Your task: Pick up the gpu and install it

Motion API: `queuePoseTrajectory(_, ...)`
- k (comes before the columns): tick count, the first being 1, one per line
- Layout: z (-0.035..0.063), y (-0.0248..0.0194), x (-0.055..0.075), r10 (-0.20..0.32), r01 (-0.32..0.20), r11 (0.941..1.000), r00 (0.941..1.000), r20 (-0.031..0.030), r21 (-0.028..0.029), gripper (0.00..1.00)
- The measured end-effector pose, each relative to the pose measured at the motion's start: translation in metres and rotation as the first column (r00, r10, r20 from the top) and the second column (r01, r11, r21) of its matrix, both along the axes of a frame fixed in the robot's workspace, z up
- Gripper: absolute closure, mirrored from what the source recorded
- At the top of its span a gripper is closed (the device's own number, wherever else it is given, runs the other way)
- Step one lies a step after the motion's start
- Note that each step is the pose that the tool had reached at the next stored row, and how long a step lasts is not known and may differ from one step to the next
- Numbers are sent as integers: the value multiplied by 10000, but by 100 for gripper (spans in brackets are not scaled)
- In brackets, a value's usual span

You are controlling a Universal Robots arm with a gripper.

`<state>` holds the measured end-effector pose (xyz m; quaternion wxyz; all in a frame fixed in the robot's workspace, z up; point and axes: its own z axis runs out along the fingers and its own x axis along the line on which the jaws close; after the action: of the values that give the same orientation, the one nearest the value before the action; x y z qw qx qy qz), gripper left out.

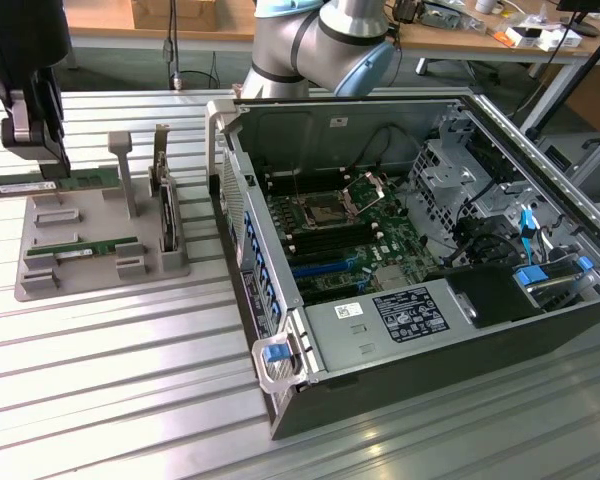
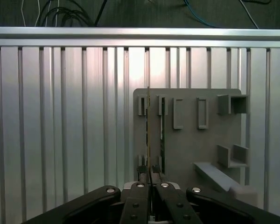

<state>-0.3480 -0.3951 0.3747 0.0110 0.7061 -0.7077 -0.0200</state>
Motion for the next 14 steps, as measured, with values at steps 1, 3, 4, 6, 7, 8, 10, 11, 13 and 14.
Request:
queuePoseTrajectory(1,8,0,0,0,0,10000,10000,-1,0,88)
queuePoseTrajectory(3,28,0,0,0,0,10000,10000,-1,-1,88)
queuePoseTrajectory(4,40,0,0,0,0,10000,10000,-1,-1,88)
queuePoseTrajectory(6,72,0,0,0,0,10000,10000,-1,-1,88)
queuePoseTrajectory(7,96,0,0,0,0,10000,10000,0,0,88)
queuePoseTrajectory(8,106,0,0,0,0,10000,10000,0,0,88)
queuePoseTrajectory(10,121,0,0,0,0,10000,10000,0,0,88)
queuePoseTrajectory(11,131,0,0,-1,1,10000,10000,-1,-1,88)
queuePoseTrajectory(13,149,0,0,0,0,10000,10000,0,0,88)
queuePoseTrajectory(14,159,0,0,0,0,10000,10000,-1,-1,88)
